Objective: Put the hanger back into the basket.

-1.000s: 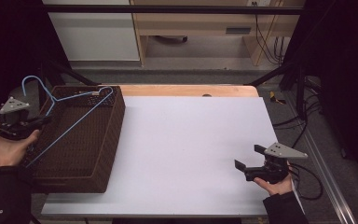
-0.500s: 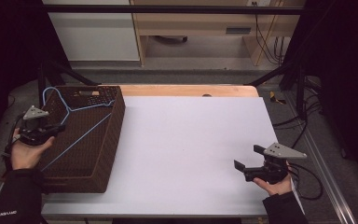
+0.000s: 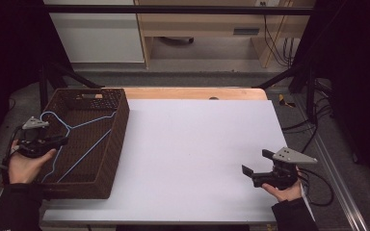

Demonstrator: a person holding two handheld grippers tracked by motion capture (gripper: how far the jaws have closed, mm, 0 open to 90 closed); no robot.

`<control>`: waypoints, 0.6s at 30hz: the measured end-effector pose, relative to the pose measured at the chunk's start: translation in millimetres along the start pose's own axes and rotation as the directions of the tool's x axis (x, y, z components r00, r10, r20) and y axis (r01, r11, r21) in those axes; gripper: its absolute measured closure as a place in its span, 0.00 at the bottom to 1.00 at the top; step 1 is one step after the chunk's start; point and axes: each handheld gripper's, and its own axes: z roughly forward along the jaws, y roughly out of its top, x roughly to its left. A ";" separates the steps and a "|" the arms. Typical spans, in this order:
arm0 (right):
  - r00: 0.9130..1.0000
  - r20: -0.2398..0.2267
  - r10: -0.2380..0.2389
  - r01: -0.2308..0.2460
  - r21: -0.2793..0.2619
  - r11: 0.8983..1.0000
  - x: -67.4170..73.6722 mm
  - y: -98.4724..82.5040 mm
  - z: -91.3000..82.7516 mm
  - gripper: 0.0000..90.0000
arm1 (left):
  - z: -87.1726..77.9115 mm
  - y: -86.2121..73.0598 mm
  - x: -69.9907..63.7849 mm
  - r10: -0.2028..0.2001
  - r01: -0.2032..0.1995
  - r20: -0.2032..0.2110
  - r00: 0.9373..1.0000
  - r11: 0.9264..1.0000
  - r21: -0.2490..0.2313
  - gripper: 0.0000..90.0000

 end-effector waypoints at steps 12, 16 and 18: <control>1.000 0.003 0.002 -0.002 -0.018 1.000 -0.3 1.3 -2.8 0.02 | -35.3 -7.7 -49.6 0.040 0.012 0.180 0.983 0.959 -0.281 0.36; 1.000 0.002 0.002 -0.002 -0.021 1.000 -0.3 1.4 -3.0 0.02 | -36.4 -9.9 -71.3 0.073 0.006 0.235 0.969 0.948 -0.317 0.30; 1.000 0.002 0.008 -0.008 -0.024 1.000 0.2 1.5 -3.1 0.02 | -36.1 -10.5 -82.8 0.089 -0.002 0.250 0.964 0.944 -0.329 0.26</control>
